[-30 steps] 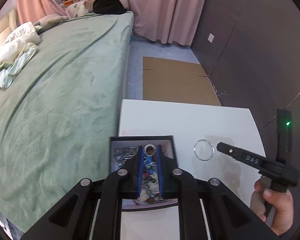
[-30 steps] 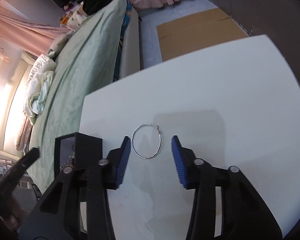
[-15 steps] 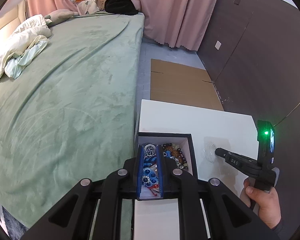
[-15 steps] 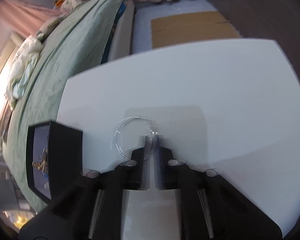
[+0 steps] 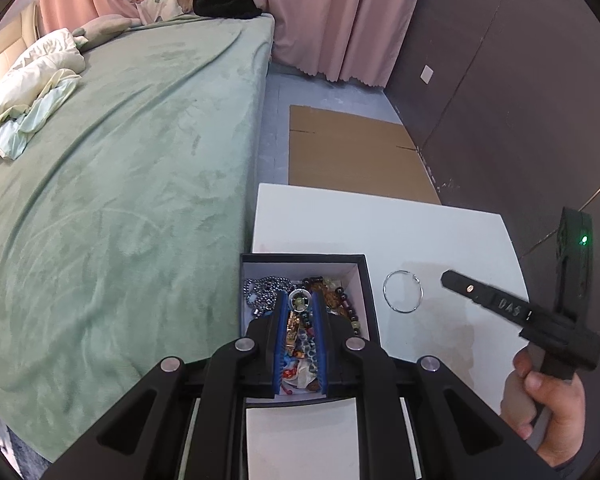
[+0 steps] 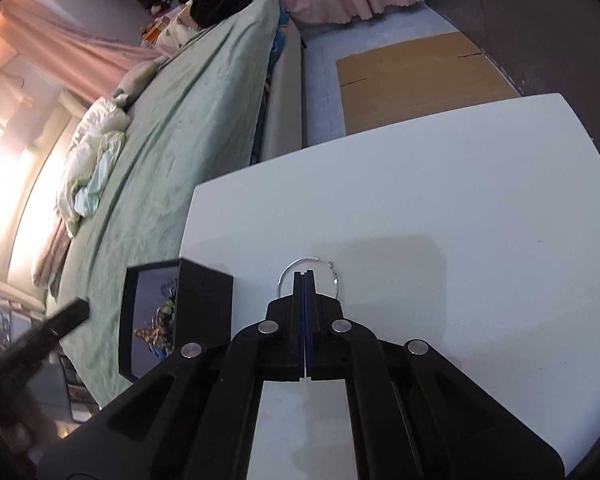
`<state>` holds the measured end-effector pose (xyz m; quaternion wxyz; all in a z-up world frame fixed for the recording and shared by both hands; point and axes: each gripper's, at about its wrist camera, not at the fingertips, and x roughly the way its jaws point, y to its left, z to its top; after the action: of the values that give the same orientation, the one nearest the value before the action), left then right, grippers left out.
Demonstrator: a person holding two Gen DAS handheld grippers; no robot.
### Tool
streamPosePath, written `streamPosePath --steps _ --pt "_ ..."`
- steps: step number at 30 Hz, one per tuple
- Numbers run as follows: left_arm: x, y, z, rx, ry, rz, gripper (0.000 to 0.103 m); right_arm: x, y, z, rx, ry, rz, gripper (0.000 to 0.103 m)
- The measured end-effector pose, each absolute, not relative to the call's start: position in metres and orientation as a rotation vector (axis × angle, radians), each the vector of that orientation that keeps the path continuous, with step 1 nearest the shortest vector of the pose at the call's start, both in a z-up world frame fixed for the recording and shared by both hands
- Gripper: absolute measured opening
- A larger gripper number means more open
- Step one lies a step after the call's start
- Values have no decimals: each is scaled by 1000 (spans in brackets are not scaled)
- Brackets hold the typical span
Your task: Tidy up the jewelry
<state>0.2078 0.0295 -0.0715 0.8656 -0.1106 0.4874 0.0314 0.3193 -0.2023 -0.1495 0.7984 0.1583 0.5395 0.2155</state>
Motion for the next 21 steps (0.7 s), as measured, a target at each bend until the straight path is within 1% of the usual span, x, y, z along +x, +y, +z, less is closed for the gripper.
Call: streamPosePath --steps 2,4,5,6,7,12,13,14,15,16,17,19,20,21 --pt "211 28 -77 -233 1032 63 11 325 -208 -159 376 1209 445 2" --pt "216 27 -84 -240 1045 59 11 329 -213 -170 399 1270 431 14" --pt "218 26 -87 -243 1052 60 11 330 -215 -172 406 1275 431 25" --pt "221 25 -91 -247 1063 59 11 330 -215 -172 406 1269 432 34" --pt "223 24 -94 -249 1069 58 11 330 -214 -172 403 1266 433 36" --pt "228 24 -107 -252 1103 67 12 328 -206 -176 379 1269 448 36" --pt "228 25 -108 -255 1106 71 17 328 -202 -177 364 1270 445 36" --pt "227 28 -107 -259 1105 76 27 328 -198 -179 342 1274 437 36" --pt "225 30 -106 -262 1098 81 32 327 -194 -180 323 1269 428 36" --pt "222 33 -103 -263 1085 90 42 326 -192 -179 299 1256 419 36" --pt "219 37 -101 -262 1074 98 45 325 -186 -178 256 1244 402 35" --pt "214 45 -95 -265 1064 111 45 321 -176 -176 183 1222 372 34" --pt "211 49 -93 -269 1060 117 46 320 -171 -176 146 1212 355 30" --pt "207 54 -89 -274 1052 128 47 317 -164 -176 84 1195 322 24"
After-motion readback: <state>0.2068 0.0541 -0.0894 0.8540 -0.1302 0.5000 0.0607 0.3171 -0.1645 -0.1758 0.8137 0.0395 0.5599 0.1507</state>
